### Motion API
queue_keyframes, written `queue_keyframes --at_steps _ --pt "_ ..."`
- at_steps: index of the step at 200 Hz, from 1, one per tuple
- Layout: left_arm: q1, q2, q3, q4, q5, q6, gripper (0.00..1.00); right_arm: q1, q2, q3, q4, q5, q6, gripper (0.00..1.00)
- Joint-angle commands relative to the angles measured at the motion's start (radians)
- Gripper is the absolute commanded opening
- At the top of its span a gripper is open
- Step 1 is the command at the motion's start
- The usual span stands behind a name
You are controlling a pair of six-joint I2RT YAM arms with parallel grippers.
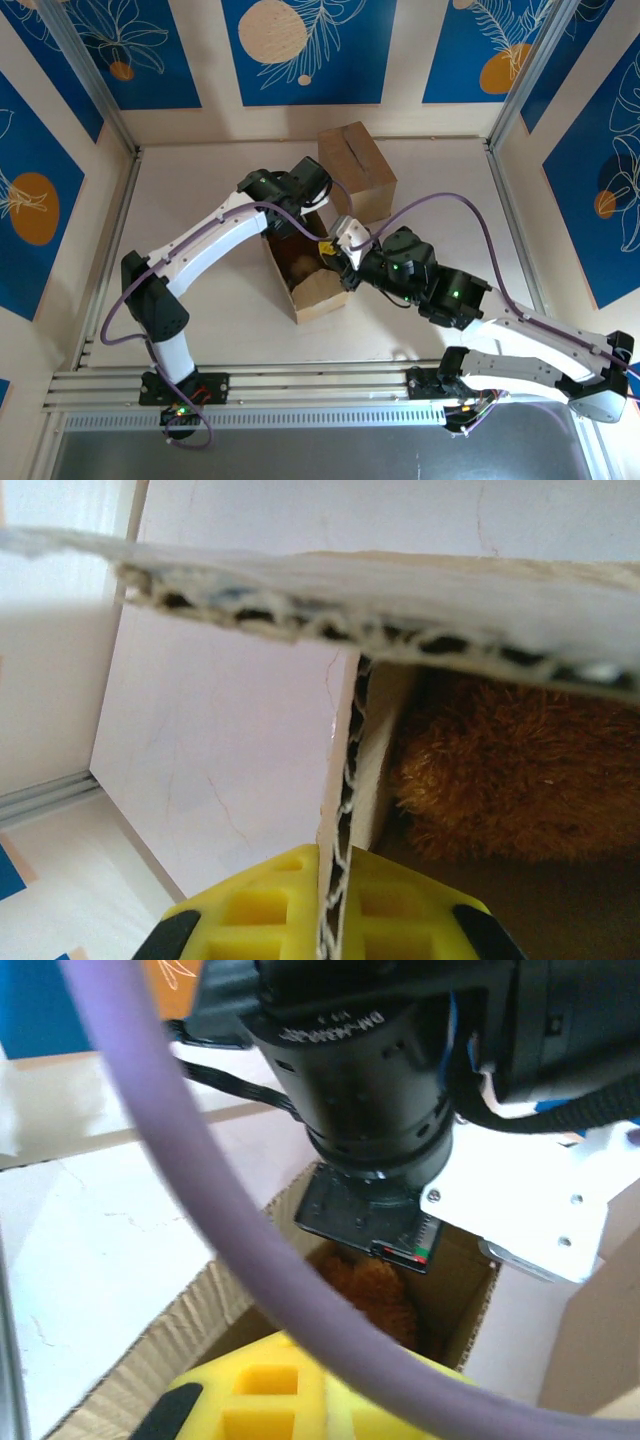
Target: Unpack the express box
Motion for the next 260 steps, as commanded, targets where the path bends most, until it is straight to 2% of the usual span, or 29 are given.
queue_keyframes --at_steps 1,59,102,148,194,260 --pt "0.012 0.010 0.049 0.007 0.007 -0.013 0.00 0.030 0.015 -0.009 -0.032 -0.038 0.002 0.00" --pt "0.018 0.037 0.096 -0.023 0.024 -0.008 0.00 0.113 0.082 -0.017 -0.049 0.055 -0.072 0.00" --pt "0.019 0.046 0.115 -0.038 0.039 -0.010 0.00 0.128 0.141 -0.009 -0.046 0.124 -0.088 0.00" --pt "0.019 0.046 0.119 -0.050 0.052 -0.018 0.00 0.086 0.284 0.044 -0.062 0.185 -0.100 0.00" --pt "0.019 0.038 0.118 -0.061 0.068 -0.030 0.00 0.044 0.428 0.140 -0.102 0.228 -0.048 0.00" --pt "0.020 0.035 0.118 -0.069 0.070 -0.028 0.00 -0.006 0.536 0.183 -0.179 0.233 0.059 0.00"
